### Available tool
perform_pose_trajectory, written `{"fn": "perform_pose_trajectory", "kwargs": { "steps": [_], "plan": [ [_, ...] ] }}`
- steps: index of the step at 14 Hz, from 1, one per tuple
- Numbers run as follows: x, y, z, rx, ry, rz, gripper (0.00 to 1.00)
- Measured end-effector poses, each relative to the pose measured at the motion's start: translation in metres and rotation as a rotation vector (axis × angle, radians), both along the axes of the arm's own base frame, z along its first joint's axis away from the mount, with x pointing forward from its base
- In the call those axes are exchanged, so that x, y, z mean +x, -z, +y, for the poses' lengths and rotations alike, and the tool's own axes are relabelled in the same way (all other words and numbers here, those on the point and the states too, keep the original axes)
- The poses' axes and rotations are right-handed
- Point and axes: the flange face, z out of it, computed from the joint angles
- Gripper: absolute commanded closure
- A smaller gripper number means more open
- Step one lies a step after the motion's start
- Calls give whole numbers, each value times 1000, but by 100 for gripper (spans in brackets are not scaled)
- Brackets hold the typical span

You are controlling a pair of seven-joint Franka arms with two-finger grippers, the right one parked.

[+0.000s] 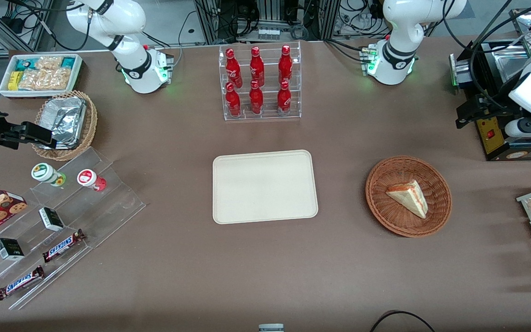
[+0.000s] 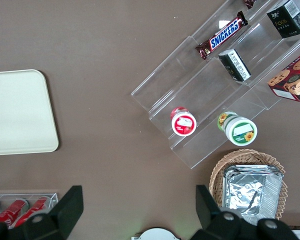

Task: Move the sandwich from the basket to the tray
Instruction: 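Move the left gripper down over the sandwich in the wicker basket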

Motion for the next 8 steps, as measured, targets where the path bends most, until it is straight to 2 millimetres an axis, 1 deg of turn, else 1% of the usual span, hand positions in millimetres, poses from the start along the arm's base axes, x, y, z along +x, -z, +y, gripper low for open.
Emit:
{"fn": "perform_pose_trajectory", "kwargs": {
  "steps": [5, 7, 8],
  "plan": [
    [2, 3, -1, 46, 7, -2, 0],
    [8, 12, -1, 46, 4, -7, 0],
    [13, 23, -1, 45, 0, -12, 0]
  ]
}}
